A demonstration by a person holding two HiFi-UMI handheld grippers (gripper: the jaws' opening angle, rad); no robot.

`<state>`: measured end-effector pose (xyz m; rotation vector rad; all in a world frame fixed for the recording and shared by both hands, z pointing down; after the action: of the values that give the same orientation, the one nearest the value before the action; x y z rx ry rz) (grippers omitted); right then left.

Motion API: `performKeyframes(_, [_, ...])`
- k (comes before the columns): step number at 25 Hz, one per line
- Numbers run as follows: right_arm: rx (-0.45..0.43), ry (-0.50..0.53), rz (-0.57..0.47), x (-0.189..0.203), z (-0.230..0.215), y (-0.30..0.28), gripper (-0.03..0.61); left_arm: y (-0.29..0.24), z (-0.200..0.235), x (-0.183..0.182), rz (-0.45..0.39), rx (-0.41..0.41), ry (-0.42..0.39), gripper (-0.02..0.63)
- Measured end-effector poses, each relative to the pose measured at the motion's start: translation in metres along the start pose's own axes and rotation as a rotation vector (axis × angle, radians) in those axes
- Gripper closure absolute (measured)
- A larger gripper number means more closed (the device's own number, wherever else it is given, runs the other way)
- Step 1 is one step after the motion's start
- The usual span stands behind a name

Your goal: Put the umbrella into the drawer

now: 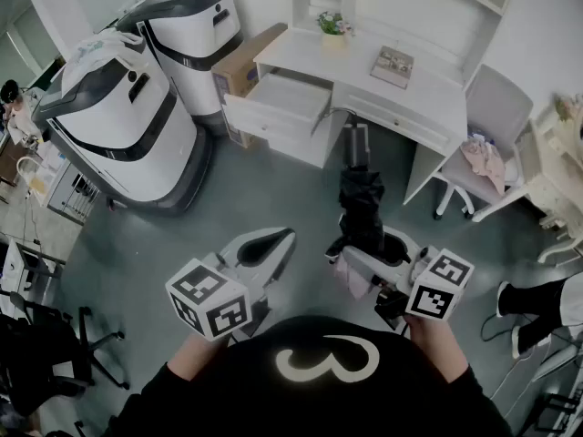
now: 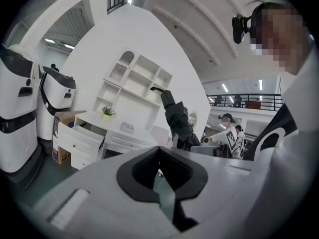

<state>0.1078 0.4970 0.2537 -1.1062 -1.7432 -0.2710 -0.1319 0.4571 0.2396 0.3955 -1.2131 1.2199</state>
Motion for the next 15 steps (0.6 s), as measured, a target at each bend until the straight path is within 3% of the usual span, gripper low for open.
performKeyframes(15, [-0.029, 0.049, -0.008, -0.018, -0.013, -0.012, 0.353, 0.004, 0.011, -0.013, -0.024, -0.048, -0.033, 0.606])
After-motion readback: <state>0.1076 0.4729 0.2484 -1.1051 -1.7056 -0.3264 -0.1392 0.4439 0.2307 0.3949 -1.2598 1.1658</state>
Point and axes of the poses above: the fingertips, and each gripper's own axes: y backward along the fingers, z to its left, x out of its underside, the point moved 9 cm from there along y, backward along the fingers, and after that the axes turned 12 degrees about z, right-handed, at the moved point
